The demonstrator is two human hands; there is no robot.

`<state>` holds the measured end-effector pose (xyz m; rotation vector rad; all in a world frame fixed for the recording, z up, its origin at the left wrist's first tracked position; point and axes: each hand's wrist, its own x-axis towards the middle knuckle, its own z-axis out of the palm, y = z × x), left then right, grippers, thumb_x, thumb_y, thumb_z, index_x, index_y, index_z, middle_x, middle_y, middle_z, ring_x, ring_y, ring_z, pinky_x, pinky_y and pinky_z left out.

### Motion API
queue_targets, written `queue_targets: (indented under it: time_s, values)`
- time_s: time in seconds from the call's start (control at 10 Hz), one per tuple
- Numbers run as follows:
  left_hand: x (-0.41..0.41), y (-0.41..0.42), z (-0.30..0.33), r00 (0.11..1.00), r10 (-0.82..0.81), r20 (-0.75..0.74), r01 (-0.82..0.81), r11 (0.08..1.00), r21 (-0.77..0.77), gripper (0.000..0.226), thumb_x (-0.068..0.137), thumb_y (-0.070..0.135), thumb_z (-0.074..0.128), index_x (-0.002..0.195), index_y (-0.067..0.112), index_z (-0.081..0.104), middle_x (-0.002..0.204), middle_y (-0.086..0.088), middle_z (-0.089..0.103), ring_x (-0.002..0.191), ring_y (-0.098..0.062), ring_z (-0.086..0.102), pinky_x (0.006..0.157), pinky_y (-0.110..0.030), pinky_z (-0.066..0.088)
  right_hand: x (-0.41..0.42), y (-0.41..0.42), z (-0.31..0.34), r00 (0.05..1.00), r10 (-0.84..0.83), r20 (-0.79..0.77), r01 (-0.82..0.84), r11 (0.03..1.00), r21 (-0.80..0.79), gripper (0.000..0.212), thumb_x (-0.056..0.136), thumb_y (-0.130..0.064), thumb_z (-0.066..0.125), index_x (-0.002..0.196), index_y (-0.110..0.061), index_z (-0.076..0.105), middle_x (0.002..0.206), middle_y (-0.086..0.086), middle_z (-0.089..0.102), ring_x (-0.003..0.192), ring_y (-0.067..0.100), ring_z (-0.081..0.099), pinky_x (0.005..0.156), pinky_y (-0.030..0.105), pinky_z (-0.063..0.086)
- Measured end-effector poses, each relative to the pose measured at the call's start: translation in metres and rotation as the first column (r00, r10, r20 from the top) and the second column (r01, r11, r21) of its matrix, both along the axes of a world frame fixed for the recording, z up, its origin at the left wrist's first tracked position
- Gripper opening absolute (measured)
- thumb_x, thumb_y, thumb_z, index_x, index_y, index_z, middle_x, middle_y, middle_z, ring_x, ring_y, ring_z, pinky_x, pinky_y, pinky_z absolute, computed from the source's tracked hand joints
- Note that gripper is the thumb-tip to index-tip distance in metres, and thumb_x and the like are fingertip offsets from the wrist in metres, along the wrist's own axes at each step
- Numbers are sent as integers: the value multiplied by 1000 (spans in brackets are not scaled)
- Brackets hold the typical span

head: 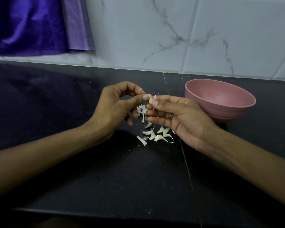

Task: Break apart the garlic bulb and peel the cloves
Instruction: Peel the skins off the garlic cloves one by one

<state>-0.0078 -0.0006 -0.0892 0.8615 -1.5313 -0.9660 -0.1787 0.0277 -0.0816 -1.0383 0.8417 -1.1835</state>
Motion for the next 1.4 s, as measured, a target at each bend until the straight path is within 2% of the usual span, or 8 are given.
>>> queue_targets:
  time_s: [0.2, 0.6, 0.7, 0.9, 1.1, 1.4]
  values:
    - [0, 1, 0, 1000, 22, 15, -21, 999, -29, 14, 77, 19, 74, 83, 7, 68, 65, 5, 66, 40, -9, 51, 35, -21, 41, 0, 3, 0, 998, 6, -56, -7, 1000, -22, 28, 72, -11, 71, 97, 1, 70, 90, 17, 74, 77, 21, 73, 67, 25, 59]
    - [0, 3, -2, 996, 82, 30, -79, 991, -108, 10, 80, 18, 75, 82, 10, 69, 62, 7, 66, 38, -10, 49, 34, -22, 40, 1, 4, 1, 999, 29, -25, -29, 1000, 4, 23, 74, -9, 69, 95, 0, 69, 89, 17, 75, 76, 22, 74, 65, 25, 59]
    - [-1, 4, -3, 994, 97, 49, -90, 987, -131, 9, 81, 19, 75, 80, 12, 69, 50, 6, 60, 35, -11, 47, 34, -21, 40, 2, 4, 0, 999, 38, -13, -38, 999, 14, 24, 73, -9, 70, 95, 1, 69, 88, 16, 75, 75, 20, 74, 65, 24, 59]
    - [-2, 5, -4, 989, 105, 105, -87, 983, -164, 11, 87, 18, 70, 80, 10, 66, 43, 7, 53, 32, -11, 42, 33, -23, 39, 4, 5, 0, 999, 42, 0, -42, 998, 36, 24, 72, -7, 69, 95, 2, 69, 85, 15, 74, 72, 19, 73, 62, 23, 59]
    - [-2, 4, -5, 975, 115, 192, -83, 983, -165, 13, 93, 22, 64, 81, 19, 61, 38, 4, 47, 30, -9, 41, 34, -18, 35, 5, 6, 0, 999, 42, -1, -42, 998, 41, 19, 75, -5, 67, 92, 2, 69, 84, 16, 74, 70, 19, 73, 61, 23, 59]
    - [-5, 6, -5, 964, 73, 256, -36, 989, -146, 15, 98, 19, 55, 83, 17, 54, 38, 6, 47, 29, -5, 40, 35, -12, 32, 4, 6, -1, 999, 35, -30, -34, 999, 32, 25, 73, -7, 69, 95, 3, 69, 85, 16, 74, 71, 20, 73, 61, 22, 58]
